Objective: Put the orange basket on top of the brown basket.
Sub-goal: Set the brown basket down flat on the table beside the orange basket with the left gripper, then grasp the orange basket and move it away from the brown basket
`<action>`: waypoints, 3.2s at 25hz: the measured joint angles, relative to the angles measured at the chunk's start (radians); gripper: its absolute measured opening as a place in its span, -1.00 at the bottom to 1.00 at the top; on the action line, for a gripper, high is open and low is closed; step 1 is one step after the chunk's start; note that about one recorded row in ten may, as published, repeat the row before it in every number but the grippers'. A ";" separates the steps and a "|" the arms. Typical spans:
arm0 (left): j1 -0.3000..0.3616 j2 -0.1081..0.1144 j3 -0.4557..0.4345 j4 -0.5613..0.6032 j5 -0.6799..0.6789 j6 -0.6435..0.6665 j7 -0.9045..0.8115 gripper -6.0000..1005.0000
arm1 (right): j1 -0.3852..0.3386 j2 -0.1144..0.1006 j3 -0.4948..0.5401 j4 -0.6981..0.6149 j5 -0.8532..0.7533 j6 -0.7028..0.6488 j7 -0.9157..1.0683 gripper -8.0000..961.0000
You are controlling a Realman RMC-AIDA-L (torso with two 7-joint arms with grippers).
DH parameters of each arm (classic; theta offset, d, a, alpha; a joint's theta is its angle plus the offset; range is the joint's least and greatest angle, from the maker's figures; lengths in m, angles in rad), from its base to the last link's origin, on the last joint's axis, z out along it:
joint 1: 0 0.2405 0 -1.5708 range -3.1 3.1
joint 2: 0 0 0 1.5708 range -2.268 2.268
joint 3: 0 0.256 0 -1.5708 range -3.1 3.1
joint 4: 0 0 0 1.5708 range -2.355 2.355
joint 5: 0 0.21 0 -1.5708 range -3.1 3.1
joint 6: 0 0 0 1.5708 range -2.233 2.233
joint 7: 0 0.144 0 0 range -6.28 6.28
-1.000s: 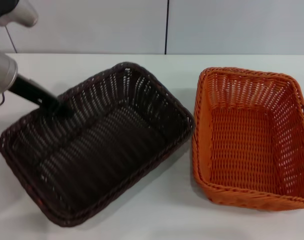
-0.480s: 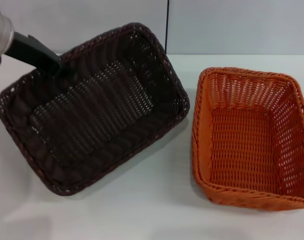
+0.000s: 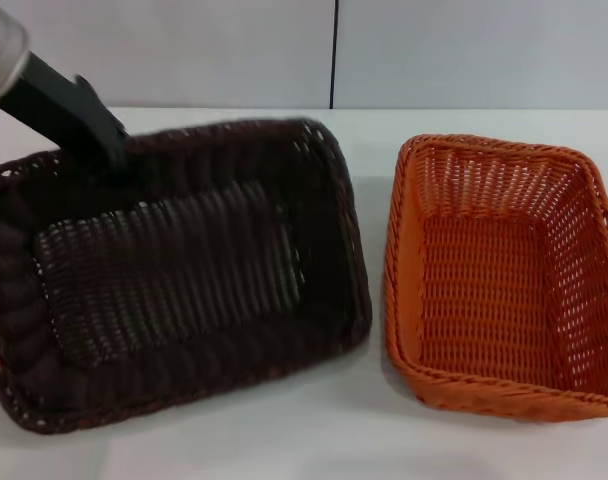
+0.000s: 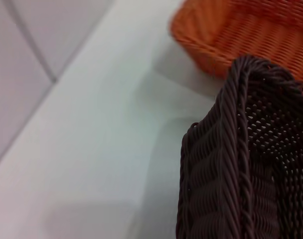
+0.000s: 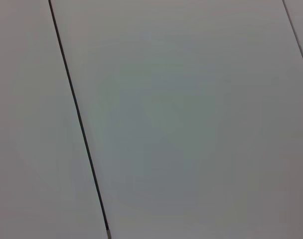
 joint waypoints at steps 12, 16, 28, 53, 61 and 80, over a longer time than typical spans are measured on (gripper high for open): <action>-0.081 -0.105 0.083 0.254 -0.063 0.168 0.106 -0.66 | -0.023 0.008 0.000 0.018 0.000 -0.007 0.002 0.17; -0.086 -0.102 0.119 0.310 -0.161 0.224 0.110 -0.66 | -0.027 0.010 -0.001 0.021 0.001 -0.010 0.002 0.17; -0.053 -0.100 0.136 0.375 -0.284 0.278 0.112 -0.59 | -0.035 0.012 -0.001 0.035 -0.001 -0.011 0.003 0.17; 0.253 -0.104 0.135 0.208 -0.862 0.528 0.259 0.51 | -0.082 -0.033 -0.273 -0.312 -0.326 -0.091 0.621 0.16; 0.333 -0.108 0.140 0.323 -1.207 0.553 0.460 0.71 | -0.040 -0.193 -0.395 -0.651 -0.799 -0.416 1.150 0.16; 0.408 -0.108 0.139 0.438 -1.415 0.507 0.530 0.71 | 0.136 -0.190 -0.654 -0.950 -1.472 -0.698 1.295 0.16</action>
